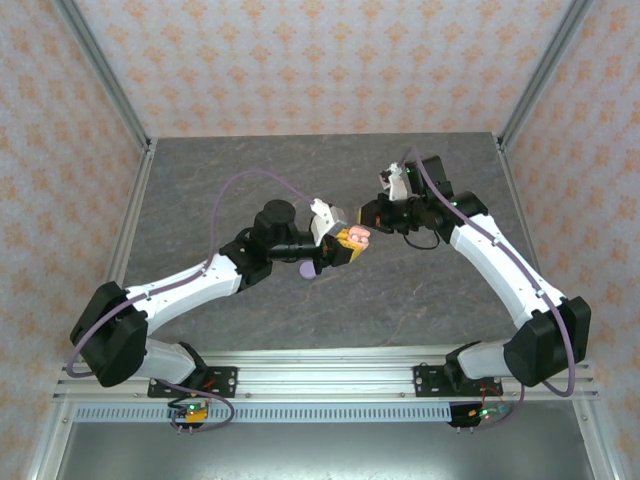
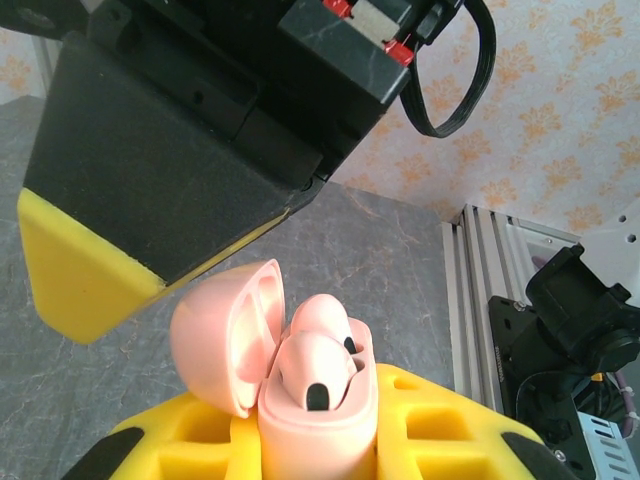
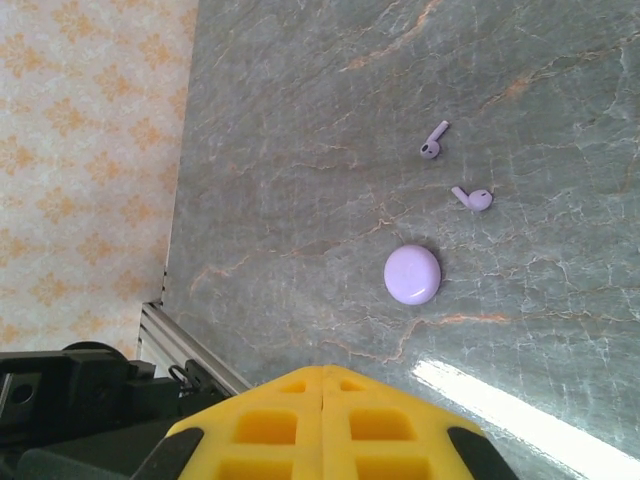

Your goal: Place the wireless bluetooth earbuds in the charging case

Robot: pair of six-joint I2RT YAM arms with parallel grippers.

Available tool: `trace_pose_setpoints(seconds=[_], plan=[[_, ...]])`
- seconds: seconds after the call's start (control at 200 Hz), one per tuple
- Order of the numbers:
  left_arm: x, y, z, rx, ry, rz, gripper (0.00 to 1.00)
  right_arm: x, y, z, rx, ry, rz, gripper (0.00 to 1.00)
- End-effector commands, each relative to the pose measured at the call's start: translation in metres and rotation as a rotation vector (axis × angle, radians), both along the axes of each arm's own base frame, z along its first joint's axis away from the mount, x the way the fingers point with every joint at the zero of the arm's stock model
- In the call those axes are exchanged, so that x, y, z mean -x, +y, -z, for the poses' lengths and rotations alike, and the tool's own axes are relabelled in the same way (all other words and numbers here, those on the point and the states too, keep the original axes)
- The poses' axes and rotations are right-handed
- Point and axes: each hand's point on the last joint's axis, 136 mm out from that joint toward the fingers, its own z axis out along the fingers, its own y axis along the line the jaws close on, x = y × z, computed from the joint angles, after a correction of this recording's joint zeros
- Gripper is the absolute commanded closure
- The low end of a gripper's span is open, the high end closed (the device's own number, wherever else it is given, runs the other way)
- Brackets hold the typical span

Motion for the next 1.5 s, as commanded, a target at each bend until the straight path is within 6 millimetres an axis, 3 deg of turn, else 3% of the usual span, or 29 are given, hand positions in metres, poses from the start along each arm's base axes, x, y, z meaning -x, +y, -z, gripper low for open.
trace_pose_setpoints(seconds=[0.0, 0.39, 0.876, 1.016, 1.251, 1.371, 1.497], plan=[[-0.008, -0.005, -0.010, 0.001, -0.031, -0.025, 0.89, 0.002, 0.010, -0.019, -0.042, -0.060, -0.056, 0.93], [-0.032, 0.000, -0.005, -0.012, -0.020, -0.159, 0.89, 0.010, 0.017, -0.018, -0.030, -0.056, -0.106, 0.93], [-0.046, 0.008, -0.002, -0.034, -0.008, -0.253, 0.89, 0.010, 0.010, -0.010, 0.026, -0.058, -0.083, 0.93], [-0.053, 0.010, 0.005, -0.071, 0.028, -0.291, 0.89, -0.001, -0.007, -0.007, 0.115, -0.093, 0.014, 0.90], [-0.087, 0.023, 0.023, -0.139, 0.178, -0.450, 0.86, -0.023, -0.077, 0.006, 0.378, -0.133, 0.332, 0.87], [-0.103, 0.026, 0.032, -0.173, 0.259, -0.514, 0.85, -0.023, -0.092, 0.013, 0.410, -0.118, 0.386, 0.87], [-0.124, 0.034, 0.044, -0.204, 0.368, -0.609, 0.82, -0.021, -0.094, 0.018, 0.420, -0.111, 0.390, 0.87]])
